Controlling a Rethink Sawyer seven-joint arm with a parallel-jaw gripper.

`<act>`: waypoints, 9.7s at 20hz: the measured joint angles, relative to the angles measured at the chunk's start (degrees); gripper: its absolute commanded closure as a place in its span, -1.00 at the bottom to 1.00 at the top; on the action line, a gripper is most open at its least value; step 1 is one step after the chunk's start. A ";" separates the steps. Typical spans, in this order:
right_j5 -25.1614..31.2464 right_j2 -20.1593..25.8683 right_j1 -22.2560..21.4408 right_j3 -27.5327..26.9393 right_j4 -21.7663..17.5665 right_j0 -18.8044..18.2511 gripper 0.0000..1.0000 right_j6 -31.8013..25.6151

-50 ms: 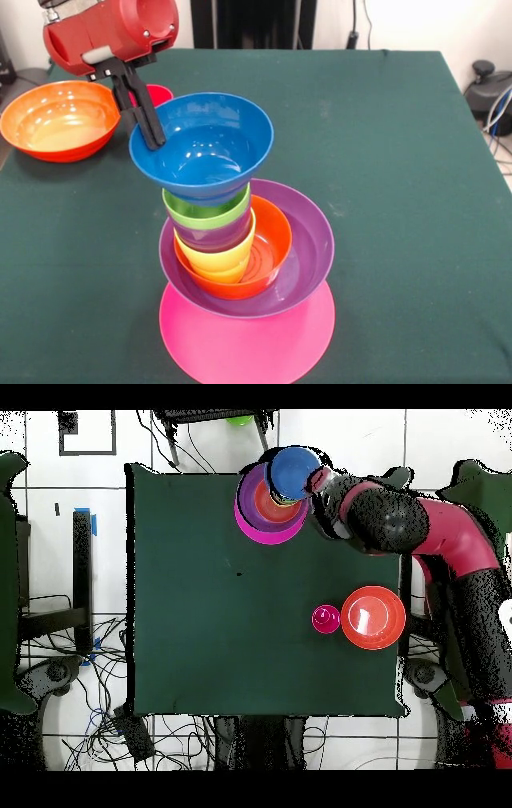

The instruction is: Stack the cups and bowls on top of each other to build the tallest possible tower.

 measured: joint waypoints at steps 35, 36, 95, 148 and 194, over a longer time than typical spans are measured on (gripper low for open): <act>0.00 0.26 0.11 0.05 -0.17 -1.11 1.00 0.00; 0.00 0.26 0.11 0.06 -0.17 -1.10 1.00 0.00; -0.82 0.45 0.18 0.28 -0.17 -0.34 1.00 0.00; -0.87 1.61 -2.20 0.71 -0.15 -0.76 -1.00 0.00; -11.34 -12.83 -6.08 23.73 -0.64 -7.22 -1.00 0.00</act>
